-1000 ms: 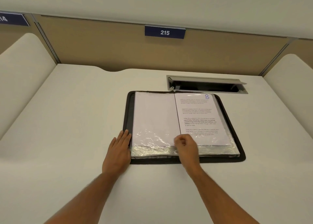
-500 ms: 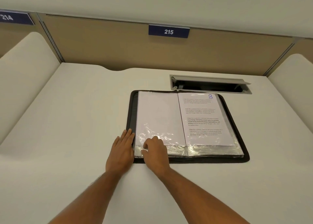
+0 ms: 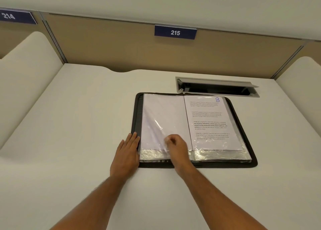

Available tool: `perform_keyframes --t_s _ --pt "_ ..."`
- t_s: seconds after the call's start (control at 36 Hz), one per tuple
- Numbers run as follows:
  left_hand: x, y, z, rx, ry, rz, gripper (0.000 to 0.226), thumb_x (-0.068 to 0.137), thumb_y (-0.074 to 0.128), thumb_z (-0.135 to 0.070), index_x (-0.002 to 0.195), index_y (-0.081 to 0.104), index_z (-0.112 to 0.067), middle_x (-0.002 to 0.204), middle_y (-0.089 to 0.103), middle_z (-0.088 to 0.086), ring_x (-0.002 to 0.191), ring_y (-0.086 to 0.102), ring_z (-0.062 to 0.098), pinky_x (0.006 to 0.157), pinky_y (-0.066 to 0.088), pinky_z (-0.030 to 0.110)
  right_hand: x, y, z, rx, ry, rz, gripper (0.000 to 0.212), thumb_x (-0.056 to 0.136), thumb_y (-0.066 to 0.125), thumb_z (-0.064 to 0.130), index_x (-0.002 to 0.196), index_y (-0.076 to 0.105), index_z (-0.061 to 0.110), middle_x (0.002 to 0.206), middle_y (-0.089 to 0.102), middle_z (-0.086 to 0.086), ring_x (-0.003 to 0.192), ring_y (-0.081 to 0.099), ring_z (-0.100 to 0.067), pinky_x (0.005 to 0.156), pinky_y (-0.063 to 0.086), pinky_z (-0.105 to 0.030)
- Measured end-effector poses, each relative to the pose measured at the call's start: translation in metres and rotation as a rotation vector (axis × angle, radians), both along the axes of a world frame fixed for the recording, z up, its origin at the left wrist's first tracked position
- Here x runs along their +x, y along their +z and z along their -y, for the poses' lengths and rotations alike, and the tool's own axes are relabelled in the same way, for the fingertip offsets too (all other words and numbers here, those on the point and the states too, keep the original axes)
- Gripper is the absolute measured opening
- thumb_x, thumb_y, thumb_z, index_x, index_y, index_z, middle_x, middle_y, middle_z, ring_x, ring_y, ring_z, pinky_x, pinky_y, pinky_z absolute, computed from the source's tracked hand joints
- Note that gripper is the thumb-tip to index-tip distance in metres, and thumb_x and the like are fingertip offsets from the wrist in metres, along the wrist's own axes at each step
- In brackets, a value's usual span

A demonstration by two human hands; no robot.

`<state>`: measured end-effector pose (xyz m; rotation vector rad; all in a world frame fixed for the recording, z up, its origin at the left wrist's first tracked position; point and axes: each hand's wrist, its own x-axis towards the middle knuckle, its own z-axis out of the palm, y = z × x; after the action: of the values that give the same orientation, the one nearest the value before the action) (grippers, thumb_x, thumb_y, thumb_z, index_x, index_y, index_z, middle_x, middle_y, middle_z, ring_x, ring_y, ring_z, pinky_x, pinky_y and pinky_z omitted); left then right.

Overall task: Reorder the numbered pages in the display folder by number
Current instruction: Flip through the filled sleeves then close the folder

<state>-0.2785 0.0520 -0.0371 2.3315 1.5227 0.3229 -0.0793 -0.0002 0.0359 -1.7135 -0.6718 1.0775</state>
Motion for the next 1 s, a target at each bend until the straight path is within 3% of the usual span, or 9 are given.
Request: perform_keyframes --t_s 0.06,0.14,0.28,0.42,0.56,0.64,0.78,0.89,1.0 --pt "0.0 0.001 0.0 0.001 -0.003 -0.001 0.072 0.09 0.01 -0.031 0.157 0.035 -0.017 0.166 0.021 -0.005 0.154 0.016 0.012 0.126 0.015 0.037 0.019 0.003 0.002 -0.005 -0.077 -0.162 0.004 0.095 0.067 0.015 0.095 0.07 0.017 0.093 0.068 -0.002 0.082 0.063 -0.02 0.084 0.062 -0.049" --pt "0.001 0.003 0.001 0.007 0.002 0.016 0.072 0.091 0.01 -0.031 0.156 0.037 -0.015 0.165 0.025 -0.003 0.154 0.019 0.013 0.125 0.017 0.038 0.052 0.006 0.01 0.043 -0.187 -0.292 0.008 0.098 0.068 0.015 0.105 0.068 0.012 0.109 0.071 -0.007 0.099 0.068 -0.028 0.085 0.061 -0.052" --pt "0.001 0.001 0.0 0.008 0.003 0.014 0.071 0.091 0.01 -0.03 0.156 0.038 -0.015 0.165 0.025 -0.004 0.154 0.018 0.011 0.125 0.015 0.036 0.105 0.016 0.032 0.217 -0.484 -0.534 0.008 0.1 0.059 0.006 0.101 0.065 0.011 0.098 0.074 -0.009 0.076 0.067 -0.015 0.062 0.055 -0.026" --pt "0.001 0.001 0.001 0.011 0.002 -0.005 0.074 0.09 0.006 -0.031 0.157 0.033 -0.016 0.166 0.02 -0.006 0.154 0.014 0.01 0.126 0.01 0.034 0.147 0.008 0.052 0.319 -0.786 -0.575 0.015 0.098 0.054 0.005 0.099 0.069 0.009 0.088 0.069 -0.003 0.079 0.069 -0.018 0.081 0.058 -0.031" --pt "0.002 0.001 0.0 0.008 0.005 -0.015 0.074 0.09 0.006 -0.032 0.157 0.033 -0.016 0.166 0.019 -0.006 0.154 0.013 0.01 0.126 0.012 0.035 0.175 -0.004 0.072 0.297 -1.037 -0.543 0.023 0.099 0.04 0.008 0.105 0.062 0.012 0.096 0.067 -0.003 0.076 0.064 -0.015 0.069 0.051 -0.025" --pt "0.002 0.002 0.001 0.008 0.006 -0.019 0.073 0.09 0.008 -0.031 0.157 0.035 -0.015 0.166 0.021 -0.005 0.154 0.016 0.011 0.125 0.012 0.035 0.181 -0.007 0.078 0.252 -1.16 -0.388 0.033 0.093 0.038 0.009 0.12 0.057 0.007 0.095 0.072 -0.01 0.078 0.069 -0.021 0.068 0.052 -0.026" --pt "0.001 0.001 0.0 0.005 0.003 -0.028 0.073 0.091 0.009 -0.031 0.156 0.036 -0.015 0.166 0.021 -0.005 0.154 0.017 0.013 0.126 0.014 0.037 0.169 -0.003 0.073 0.104 -1.166 0.226 0.02 0.089 0.04 0.012 0.086 0.058 0.005 0.087 0.058 -0.007 0.072 0.052 -0.023 0.067 0.049 -0.032" --pt "0.003 0.003 0.001 0.007 0.01 -0.029 0.073 0.09 0.008 -0.031 0.157 0.034 -0.017 0.166 0.02 -0.006 0.154 0.016 0.011 0.126 0.012 0.035 0.142 -0.002 0.06 0.096 -0.901 0.484 0.022 0.096 0.049 0.008 0.111 0.064 0.003 0.117 0.057 -0.013 0.099 0.055 -0.025 0.084 0.043 -0.032" --pt "0.003 0.003 0.002 0.011 0.005 -0.03 0.074 0.09 0.008 -0.031 0.157 0.035 -0.016 0.166 0.02 -0.005 0.154 0.015 0.011 0.125 0.012 0.035 0.091 -0.006 0.039 0.093 -0.42 0.55 0.011 0.098 0.058 0.012 0.095 0.062 0.021 0.099 0.064 0.001 0.086 0.062 -0.016 0.077 0.051 -0.034"
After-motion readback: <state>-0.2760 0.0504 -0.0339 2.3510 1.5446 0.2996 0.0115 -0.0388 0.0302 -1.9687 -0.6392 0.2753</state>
